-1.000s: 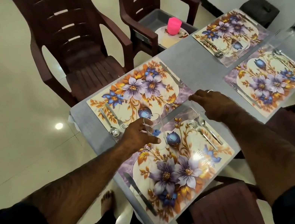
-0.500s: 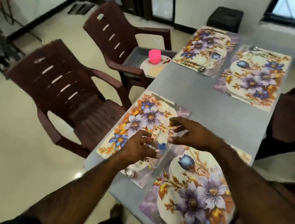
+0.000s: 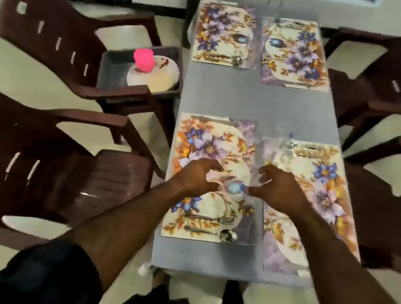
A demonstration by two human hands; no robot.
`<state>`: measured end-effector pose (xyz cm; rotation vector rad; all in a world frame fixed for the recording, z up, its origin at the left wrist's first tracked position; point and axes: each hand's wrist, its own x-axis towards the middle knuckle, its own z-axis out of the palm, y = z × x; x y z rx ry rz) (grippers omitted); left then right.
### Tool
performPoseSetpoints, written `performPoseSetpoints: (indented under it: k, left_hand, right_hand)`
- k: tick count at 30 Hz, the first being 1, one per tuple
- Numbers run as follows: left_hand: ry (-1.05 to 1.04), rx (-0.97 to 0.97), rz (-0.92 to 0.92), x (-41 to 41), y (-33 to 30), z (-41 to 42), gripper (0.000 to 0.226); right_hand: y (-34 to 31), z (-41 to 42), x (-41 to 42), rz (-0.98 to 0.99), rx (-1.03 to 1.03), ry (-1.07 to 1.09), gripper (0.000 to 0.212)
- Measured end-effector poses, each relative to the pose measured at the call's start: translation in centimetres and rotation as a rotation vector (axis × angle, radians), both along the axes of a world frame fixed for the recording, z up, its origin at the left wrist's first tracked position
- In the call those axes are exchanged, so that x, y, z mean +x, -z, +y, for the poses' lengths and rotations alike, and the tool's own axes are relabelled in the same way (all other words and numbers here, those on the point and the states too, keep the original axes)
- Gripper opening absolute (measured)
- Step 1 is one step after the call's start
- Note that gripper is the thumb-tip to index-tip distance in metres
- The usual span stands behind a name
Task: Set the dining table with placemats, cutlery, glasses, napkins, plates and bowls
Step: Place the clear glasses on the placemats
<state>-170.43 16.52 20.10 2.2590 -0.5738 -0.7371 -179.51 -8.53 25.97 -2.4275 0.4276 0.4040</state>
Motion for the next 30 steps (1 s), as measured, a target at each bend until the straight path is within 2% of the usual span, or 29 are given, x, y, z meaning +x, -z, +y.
performPoseSetpoints:
  k: [2,6,9,14,23,30]
  left_hand:
    - [0.139,0.144,-0.122,0.0,0.6,0.4,0.052]
    - [0.428,0.433,-0.222,0.2,2.2,0.0,0.067]
    - [0.542,0.509,-0.244,-0.1,2.8,0.3,0.064]
    - [0.596,0.536,-0.312,0.3,4.3,0.4,0.061]
    - [0.638,0.528,-0.288,0.9,3.7,0.3,0.062]
    - [0.556,0.49,-0.273,-0.4,1.1,1.9,0.067]
  right_hand:
    - [-0.8,1.2,-3.0,0.036,-0.119,0.055,0.076]
    - [-1.5,3.6,-7.0,0.117,-0.228,0.117,0.068]
    - [-1.1,5.6,-8.6,0.151,-0.337,0.15,0.071]
    - [-0.9,8.3,-9.8,0.158,-0.37,0.22,0.075]
    - [-1.1,9.4,-10.3,0.186,-0.411,0.206,0.075]
    - [-2.4,9.6,-10.6,0.184,-0.426,0.168,0.108]
